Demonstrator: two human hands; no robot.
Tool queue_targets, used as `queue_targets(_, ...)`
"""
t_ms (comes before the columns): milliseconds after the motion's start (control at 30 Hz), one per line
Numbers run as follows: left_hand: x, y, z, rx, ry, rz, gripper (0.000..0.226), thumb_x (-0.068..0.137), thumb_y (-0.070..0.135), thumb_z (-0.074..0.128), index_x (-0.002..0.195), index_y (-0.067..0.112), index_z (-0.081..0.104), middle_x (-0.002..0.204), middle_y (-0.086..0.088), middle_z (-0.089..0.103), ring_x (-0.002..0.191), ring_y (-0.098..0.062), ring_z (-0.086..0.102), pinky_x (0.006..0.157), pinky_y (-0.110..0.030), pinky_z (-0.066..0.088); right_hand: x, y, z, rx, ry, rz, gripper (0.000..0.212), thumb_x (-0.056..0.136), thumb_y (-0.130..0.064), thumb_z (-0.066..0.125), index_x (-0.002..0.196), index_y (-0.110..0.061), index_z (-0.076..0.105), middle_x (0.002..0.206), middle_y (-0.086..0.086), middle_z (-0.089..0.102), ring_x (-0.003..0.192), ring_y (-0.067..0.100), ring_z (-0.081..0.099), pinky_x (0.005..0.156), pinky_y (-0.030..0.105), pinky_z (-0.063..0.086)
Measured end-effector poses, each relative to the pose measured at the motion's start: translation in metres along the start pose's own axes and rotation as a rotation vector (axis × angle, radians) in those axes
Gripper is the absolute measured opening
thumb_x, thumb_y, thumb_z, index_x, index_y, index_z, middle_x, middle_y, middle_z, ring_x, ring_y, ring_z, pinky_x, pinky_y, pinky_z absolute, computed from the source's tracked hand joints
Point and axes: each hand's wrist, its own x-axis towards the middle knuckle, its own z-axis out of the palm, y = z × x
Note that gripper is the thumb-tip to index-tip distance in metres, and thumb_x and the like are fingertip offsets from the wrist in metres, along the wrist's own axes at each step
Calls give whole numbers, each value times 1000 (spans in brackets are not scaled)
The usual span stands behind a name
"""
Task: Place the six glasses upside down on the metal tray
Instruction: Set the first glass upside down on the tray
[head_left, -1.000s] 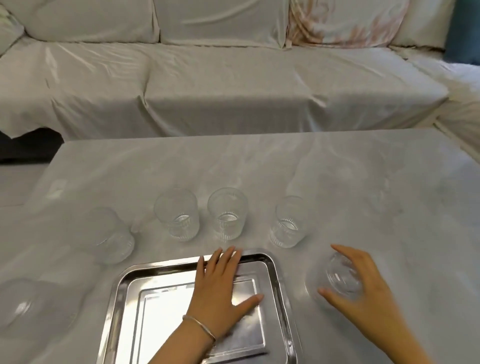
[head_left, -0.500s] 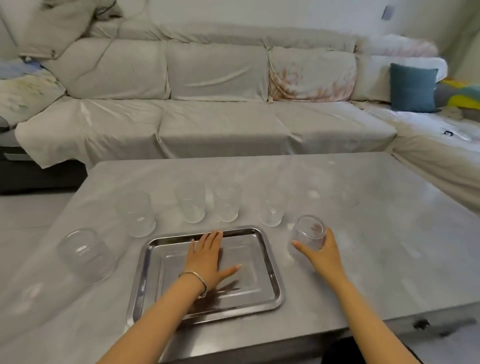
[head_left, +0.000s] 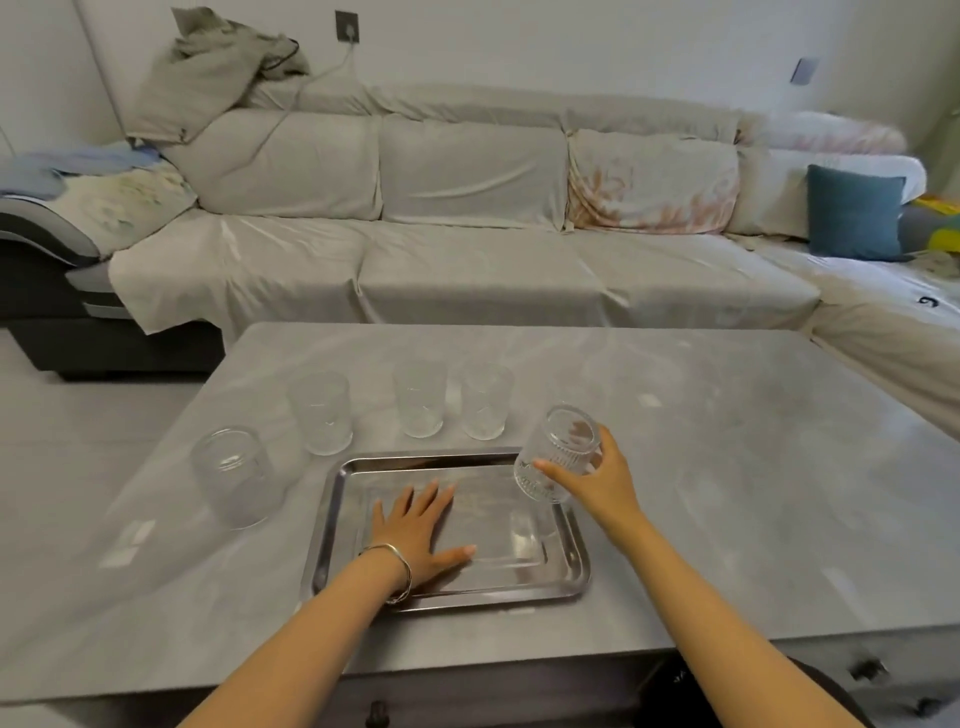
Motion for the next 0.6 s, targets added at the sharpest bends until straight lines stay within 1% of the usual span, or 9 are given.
queue_targets(67,-1,-4,2,22,2,3,89,76,76,30,144,34,-9,158,6,-12,145,-25,-11,113,-56,-8,2,1,13,13,-32,7,77,51,-41,87,118,-32,49,113,-16,57,105,5,56,81,13,44)
queue_targets(133,-1,-5,5,33,3,6,88,78,75,28,144,33,-11,157,5,-15,144,-24,-14,112,-55,-10,4,4,24,-4,-58,9,76,52,-43,87,116,-38,46,114,-17,55,106,5,55,85,17,44)
queue_targets(267,-1,-6,11,25,24,9,85,79,73,27,144,34,-12,157,5,-17,143,-23,-18,111,-54,-15,5,15,33,-44,-84,19,78,54,-41,86,119,-38,44,117,-13,54,110,10,54,90,23,44)
queue_targets(367,0,-9,14,19,32,9,85,79,74,26,144,34,-13,157,5,-18,143,-23,-19,110,-53,-16,7,21,34,-56,-88,34,83,51,-45,86,122,-37,43,120,-10,53,111,12,53,95,30,45)
queue_targets(433,2,-10,16,16,40,11,85,79,74,26,143,34,-13,157,5,-18,143,-23,-19,110,-53,-18,9,22,35,-62,-87,40,85,50,-47,85,122,-35,44,119,-10,53,110,12,53,96,31,45)
queue_targets(467,2,-10,16,12,45,13,86,78,75,26,143,34,-13,156,5,-18,143,-23,-19,109,-53,-18,10,23,36,-70,-88,40,84,50,-46,86,123,-34,44,119,-10,53,110,12,53,95,30,45)
queue_targets(533,3,-11,17,11,45,18,89,75,79,22,143,35,-13,156,6,-18,143,-22,-20,109,-52,-19,11,23,38,-82,-88,34,79,53,-41,87,120,-36,45,115,-14,53,106,6,53,90,21,43)
queue_targets(600,3,-11,16,10,39,22,97,64,85,13,143,35,-13,156,6,-18,143,-22,-20,109,-52,-19,10,24,40,-79,-81,27,75,55,-39,87,117,-39,45,111,-23,52,101,-2,52,84,13,40)
